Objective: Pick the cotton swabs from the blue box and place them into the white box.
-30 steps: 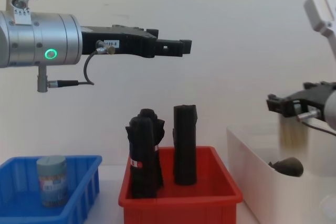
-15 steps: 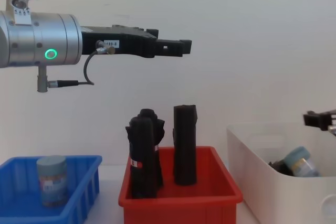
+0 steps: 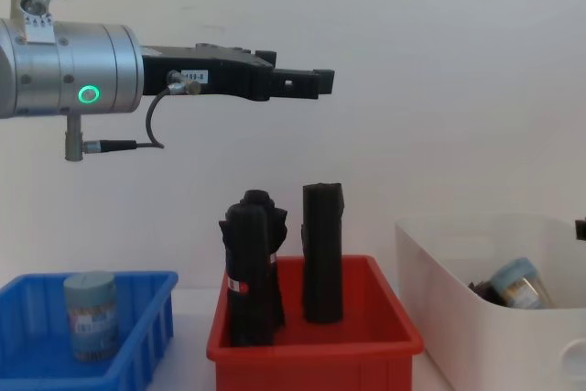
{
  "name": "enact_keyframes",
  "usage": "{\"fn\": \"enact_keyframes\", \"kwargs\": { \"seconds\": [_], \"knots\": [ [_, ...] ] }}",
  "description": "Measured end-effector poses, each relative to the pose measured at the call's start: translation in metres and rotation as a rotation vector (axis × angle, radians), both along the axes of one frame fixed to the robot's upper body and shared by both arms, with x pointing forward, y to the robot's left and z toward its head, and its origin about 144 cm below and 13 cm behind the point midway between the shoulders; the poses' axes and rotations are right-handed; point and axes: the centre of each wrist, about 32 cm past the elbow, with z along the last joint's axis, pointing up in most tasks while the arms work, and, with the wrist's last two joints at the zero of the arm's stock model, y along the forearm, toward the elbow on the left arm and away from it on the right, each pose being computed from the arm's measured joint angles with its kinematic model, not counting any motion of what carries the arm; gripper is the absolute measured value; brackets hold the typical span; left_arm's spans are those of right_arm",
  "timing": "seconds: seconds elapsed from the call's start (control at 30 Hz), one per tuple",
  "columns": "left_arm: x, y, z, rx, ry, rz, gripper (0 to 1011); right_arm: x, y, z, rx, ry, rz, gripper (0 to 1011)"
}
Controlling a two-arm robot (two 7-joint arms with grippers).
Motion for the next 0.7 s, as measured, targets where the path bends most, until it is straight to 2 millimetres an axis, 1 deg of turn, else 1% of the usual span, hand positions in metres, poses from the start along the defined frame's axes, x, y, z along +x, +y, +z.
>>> {"fn": "enact_keyframes", "kwargs": {
  "seconds": [0.7],
  "knots": [
    [0.0, 0.0, 0.0, 0.0, 0.0, 0.0, 1000, 0.0003, -0.0029, -0.0026, 0.021, 0.021, -0.055, 1001]
  ]
}}
